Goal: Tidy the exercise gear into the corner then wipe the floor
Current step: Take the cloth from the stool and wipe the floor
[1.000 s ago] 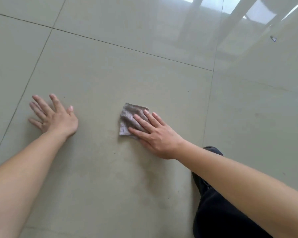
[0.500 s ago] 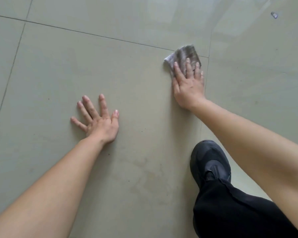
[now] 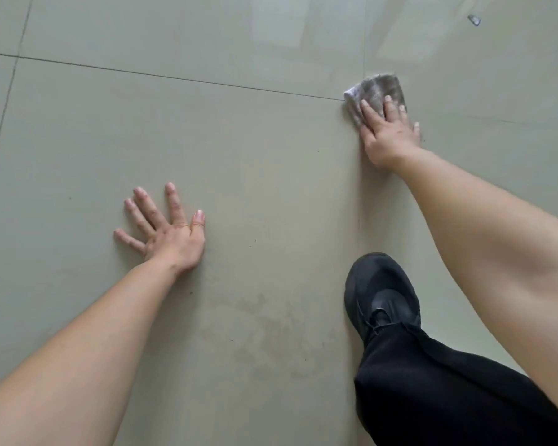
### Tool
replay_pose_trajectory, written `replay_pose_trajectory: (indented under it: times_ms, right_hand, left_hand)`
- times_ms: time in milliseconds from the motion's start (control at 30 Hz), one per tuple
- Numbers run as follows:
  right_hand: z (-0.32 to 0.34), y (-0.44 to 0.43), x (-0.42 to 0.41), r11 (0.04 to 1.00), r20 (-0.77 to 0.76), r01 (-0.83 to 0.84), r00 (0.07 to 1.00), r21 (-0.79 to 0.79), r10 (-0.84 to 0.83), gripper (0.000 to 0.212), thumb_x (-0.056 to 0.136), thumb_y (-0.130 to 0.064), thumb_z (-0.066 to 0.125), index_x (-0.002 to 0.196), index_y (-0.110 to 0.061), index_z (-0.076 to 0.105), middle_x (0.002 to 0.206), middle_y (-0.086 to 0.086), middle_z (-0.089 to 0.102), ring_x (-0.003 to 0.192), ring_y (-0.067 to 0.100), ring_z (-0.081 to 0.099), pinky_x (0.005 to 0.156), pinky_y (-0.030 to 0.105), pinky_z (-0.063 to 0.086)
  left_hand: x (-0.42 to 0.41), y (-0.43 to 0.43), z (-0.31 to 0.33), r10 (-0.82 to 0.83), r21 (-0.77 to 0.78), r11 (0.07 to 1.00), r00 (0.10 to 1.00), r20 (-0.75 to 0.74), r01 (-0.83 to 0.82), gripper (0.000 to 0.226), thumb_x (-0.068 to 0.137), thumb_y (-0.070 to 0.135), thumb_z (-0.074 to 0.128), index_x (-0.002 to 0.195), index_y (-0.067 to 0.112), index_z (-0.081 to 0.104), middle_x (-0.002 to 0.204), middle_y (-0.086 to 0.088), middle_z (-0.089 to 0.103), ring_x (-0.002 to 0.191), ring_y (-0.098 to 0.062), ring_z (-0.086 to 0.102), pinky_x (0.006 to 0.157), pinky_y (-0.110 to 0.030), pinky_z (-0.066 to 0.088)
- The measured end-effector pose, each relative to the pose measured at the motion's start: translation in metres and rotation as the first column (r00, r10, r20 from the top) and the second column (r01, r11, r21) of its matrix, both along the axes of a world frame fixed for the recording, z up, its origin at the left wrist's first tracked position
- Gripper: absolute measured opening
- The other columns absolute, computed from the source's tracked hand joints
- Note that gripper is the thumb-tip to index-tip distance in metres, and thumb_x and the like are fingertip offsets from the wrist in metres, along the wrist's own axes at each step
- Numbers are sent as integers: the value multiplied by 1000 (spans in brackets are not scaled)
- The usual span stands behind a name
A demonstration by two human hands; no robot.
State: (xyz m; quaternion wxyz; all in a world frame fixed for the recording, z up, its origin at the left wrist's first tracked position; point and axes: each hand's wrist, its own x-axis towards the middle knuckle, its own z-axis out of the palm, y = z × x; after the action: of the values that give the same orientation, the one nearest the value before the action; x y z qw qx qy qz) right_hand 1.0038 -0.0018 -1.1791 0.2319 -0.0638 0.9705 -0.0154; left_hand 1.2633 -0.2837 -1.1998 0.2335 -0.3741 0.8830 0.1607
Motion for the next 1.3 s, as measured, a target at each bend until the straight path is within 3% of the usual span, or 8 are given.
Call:
replay_pose_trajectory:
  times_ms: [267, 400, 500, 633, 700, 800, 1133, 1300]
  right_hand:
    - [-5, -53, 149, 994, -39, -38, 999, -106, 34, 60, 103, -34, 31, 159, -37, 8, 168, 4, -6, 154, 33, -7, 124, 49, -3]
    - [1, -57, 272, 933, -4, -332, 942, -138, 335, 78, 89, -26, 54, 158, -34, 18, 168, 8, 3, 153, 40, -1, 122, 56, -1]
    - [2, -40, 325, 834, 79, -542, 831, -105, 551, 85, 70, -26, 70, 150, -34, 42, 161, 8, 33, 146, 41, 30, 116, 60, 17]
    - [1, -2, 282, 844, -26, -527, 849, -98, 527, 70, 95, -27, 49, 157, -40, 20, 167, 5, 7, 154, 34, 8, 120, 53, -3]
    - [3, 15, 251, 986, 26, -156, 987, -61, 158, 58, 106, -40, 21, 157, -41, -7, 165, 4, -20, 152, 34, -17, 123, 50, -9]
    - [1, 18, 220, 978, 25, 197, 980, -64, -195, 57, 106, -47, 16, 158, -38, -8, 166, 7, -20, 151, 39, -17, 124, 49, -7]
    - [-12, -93, 89, 993, -42, 77, 996, -85, -81, 57, 106, -37, 23, 160, -34, 6, 167, 7, -12, 149, 47, -14, 123, 52, -7]
    - [-3, -221, 99, 908, -17, -398, 916, -132, 400, 65, 101, -23, 31, 160, -33, 5, 168, 8, -11, 149, 47, -14, 123, 53, -5]
  left_hand:
    - [-1, 1, 7, 6, 24, 1000, 1000, 1, -6, 70, 100, 56, 23, 154, 32, -15, 157, -15, -32, 144, -32, -31, 110, -67, -14]
    - [3, -2, 12, 7, 59, 998, 999, -35, -5, 69, 101, 52, 29, 155, 34, -10, 158, -13, -30, 145, -30, -29, 110, -66, -14]
    - [7, -10, 20, 16, 113, 994, 997, -75, -7, 65, 102, 45, 36, 156, 37, 1, 161, -8, -26, 147, -26, -25, 112, -63, -12]
    - [21, -11, 34, -3, 71, 997, 995, -97, 10, 61, 100, 34, 42, 156, 30, 18, 165, -9, -9, 151, -26, -11, 117, -60, -1]
    - [29, -4, 38, -48, 2, 999, 995, -86, 48, 61, 100, 35, 42, 156, 24, 21, 164, -13, -3, 151, -28, -6, 116, -61, 5]
    - [36, 0, 41, -46, -29, 999, 995, -84, 44, 65, 99, 37, 43, 156, 19, 16, 164, -13, -7, 151, -31, -3, 116, -60, 9]
    - [46, -15, 34, -119, -13, 993, 993, 5, 119, 83, 89, 64, 50, 156, 34, 10, 165, 5, -6, 152, -26, -2, 114, -56, 22]
    - [48, -17, 31, -140, -1, 990, 989, 40, 141, 83, 89, 67, 46, 155, 38, 6, 164, 6, -13, 152, -25, -7, 117, -55, 16]
